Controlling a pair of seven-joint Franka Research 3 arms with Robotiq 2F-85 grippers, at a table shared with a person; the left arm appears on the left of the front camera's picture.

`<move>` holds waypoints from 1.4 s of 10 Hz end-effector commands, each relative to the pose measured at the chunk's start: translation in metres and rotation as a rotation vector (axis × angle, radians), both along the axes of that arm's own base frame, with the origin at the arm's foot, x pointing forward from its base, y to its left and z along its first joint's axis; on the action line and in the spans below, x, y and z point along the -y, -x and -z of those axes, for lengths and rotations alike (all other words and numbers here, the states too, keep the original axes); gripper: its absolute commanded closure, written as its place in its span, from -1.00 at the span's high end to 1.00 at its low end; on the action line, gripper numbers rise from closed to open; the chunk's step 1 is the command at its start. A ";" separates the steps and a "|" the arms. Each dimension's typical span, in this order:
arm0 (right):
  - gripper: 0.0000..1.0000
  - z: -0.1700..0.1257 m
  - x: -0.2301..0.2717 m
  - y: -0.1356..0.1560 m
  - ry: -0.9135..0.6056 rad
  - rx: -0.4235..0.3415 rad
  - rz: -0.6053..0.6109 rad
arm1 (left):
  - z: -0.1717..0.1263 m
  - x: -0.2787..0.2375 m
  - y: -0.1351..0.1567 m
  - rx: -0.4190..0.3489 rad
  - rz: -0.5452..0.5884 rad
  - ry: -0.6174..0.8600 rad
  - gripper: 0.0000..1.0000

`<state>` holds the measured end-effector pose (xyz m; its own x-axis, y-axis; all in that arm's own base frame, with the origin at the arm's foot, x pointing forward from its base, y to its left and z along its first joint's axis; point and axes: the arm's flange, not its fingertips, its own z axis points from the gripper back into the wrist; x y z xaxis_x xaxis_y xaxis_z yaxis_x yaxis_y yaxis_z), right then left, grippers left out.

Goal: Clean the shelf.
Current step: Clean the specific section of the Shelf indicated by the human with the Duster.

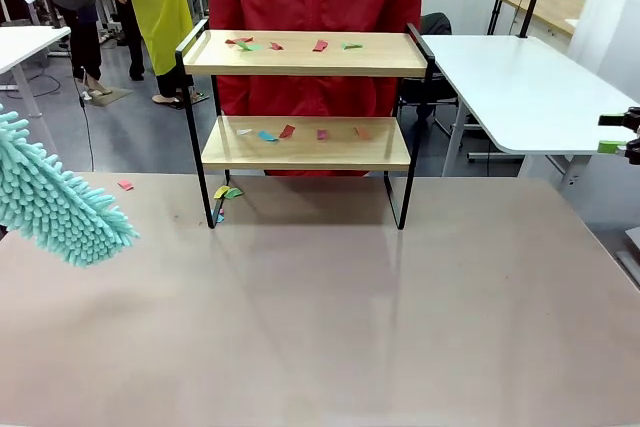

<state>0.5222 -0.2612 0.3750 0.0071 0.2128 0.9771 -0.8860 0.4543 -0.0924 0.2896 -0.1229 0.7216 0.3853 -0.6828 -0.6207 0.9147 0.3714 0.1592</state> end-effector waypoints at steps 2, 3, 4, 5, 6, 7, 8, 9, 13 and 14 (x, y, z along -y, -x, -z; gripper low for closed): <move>1.00 -0.003 -0.003 0.000 0.002 0.003 -0.003 | -0.001 -0.002 0.000 -0.003 0.009 0.018 -0.74; 1.00 -0.003 -0.003 0.000 0.002 0.003 -0.003 | -0.001 -0.002 0.000 -0.003 0.009 0.018 -0.74; 1.00 -0.003 -0.003 0.000 0.002 0.003 -0.003 | -0.001 -0.002 0.000 -0.003 0.009 0.018 -0.74; 1.00 -0.003 -0.003 0.000 0.002 0.003 -0.003 | -0.001 -0.002 0.000 -0.003 0.009 0.018 -0.74; 1.00 -0.003 -0.003 0.000 0.002 0.003 -0.003 | -0.001 -0.002 0.000 -0.003 0.009 0.018 -0.74; 1.00 -0.003 -0.003 0.000 0.002 0.003 -0.003 | -0.001 -0.002 0.000 -0.003 0.009 0.018 -0.74; 1.00 -0.003 -0.003 0.000 0.002 0.003 -0.003 | -0.001 -0.002 0.000 -0.003 0.009 0.018 -0.74; 1.00 -0.003 -0.003 0.000 0.002 0.003 -0.003 | -0.001 -0.002 0.000 -0.003 0.009 0.018 -0.74; 1.00 -0.003 -0.003 0.000 0.002 0.003 -0.003 | -0.001 -0.002 0.000 -0.003 0.009 0.018 -0.74; 1.00 -0.003 -0.003 0.000 0.002 0.003 -0.003 | -0.001 -0.002 0.000 -0.003 0.009 0.018 -0.74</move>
